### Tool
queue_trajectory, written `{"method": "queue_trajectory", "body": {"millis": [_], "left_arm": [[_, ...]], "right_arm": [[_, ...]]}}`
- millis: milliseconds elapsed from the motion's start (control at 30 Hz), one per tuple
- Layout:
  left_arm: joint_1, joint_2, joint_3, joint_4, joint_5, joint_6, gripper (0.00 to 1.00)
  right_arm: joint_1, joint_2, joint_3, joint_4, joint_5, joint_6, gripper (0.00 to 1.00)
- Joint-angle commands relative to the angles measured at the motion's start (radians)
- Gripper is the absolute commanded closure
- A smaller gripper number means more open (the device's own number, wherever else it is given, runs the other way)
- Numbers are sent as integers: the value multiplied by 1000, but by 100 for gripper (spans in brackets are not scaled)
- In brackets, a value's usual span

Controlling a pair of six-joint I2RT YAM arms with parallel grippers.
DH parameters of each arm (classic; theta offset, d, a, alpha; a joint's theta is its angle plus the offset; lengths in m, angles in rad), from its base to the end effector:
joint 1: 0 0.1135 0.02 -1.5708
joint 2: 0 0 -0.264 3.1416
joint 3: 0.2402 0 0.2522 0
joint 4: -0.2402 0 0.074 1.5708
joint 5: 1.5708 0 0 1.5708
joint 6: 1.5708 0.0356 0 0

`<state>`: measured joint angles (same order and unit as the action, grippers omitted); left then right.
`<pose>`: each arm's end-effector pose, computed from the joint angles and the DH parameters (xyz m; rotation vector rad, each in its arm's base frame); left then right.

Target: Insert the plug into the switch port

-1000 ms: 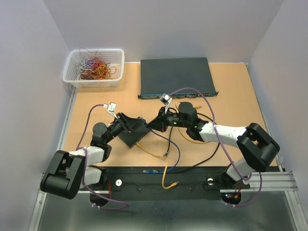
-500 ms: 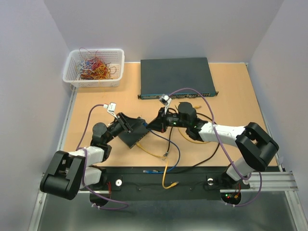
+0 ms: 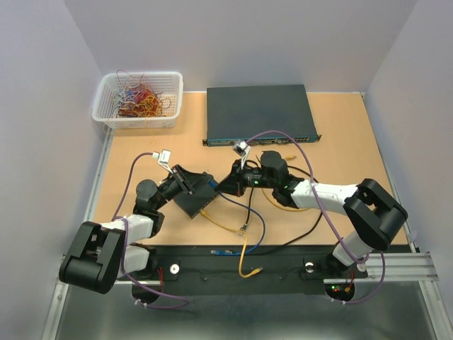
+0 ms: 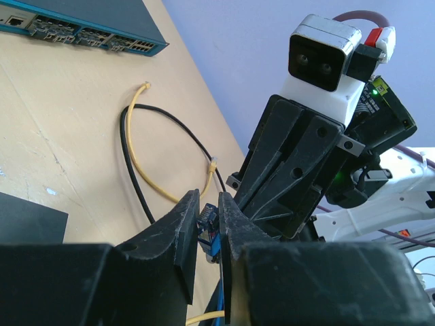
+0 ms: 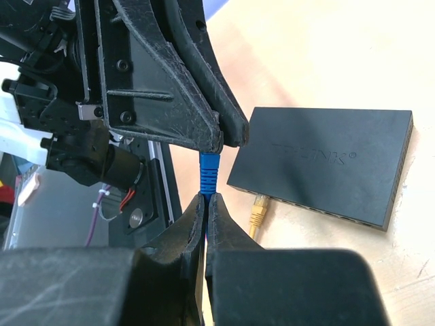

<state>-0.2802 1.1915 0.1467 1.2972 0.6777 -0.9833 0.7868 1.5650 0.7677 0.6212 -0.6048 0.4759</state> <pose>0.1818 -0.0756 0.2024 0.1165 1.5429 -1.4741 0.2217 0.2510 0.2261 -0.7791 1.7872 1.4078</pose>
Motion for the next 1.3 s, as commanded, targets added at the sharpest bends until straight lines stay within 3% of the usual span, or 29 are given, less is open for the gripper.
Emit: {"method": "queue_trajectory", "body": {"millis": [0, 33, 100, 167, 200, 233, 267, 400, 533, 733, 1267], "left_arm": [[-5, -18, 13, 387, 46, 38, 85], [-4, -24, 11, 367, 45, 44, 89], [-5, -39, 22, 297, 36, 60, 92], [-5, -78, 57, 87, -10, 107, 98], [-5, -93, 71, -67, -48, 126, 100], [-7, -122, 86, -143, -68, 136, 100], [-7, -135, 114, -204, -85, 156, 100], [-11, -173, 198, -529, -179, 170, 100], [-10, -167, 277, -719, -240, 166, 100], [-11, -159, 310, -777, -244, 146, 100], [-14, -142, 306, -780, -241, 150, 100]], "right_arm": [[3, -17, 41, 57, 28, 3, 100], [3, -19, 45, 46, 34, 1, 99], [3, -23, 73, 2, 69, -35, 72], [6, -52, 103, -105, 150, -107, 51], [6, -86, 110, -165, 177, -134, 45], [8, -103, 116, -198, 209, -163, 36], [20, -118, 133, -233, 282, -222, 33], [46, -172, 165, -357, 428, -324, 30], [98, -209, 154, -374, 529, -384, 32], [164, -148, 194, -397, 631, -418, 34], [178, 0, 275, -359, 620, -396, 43]]}}
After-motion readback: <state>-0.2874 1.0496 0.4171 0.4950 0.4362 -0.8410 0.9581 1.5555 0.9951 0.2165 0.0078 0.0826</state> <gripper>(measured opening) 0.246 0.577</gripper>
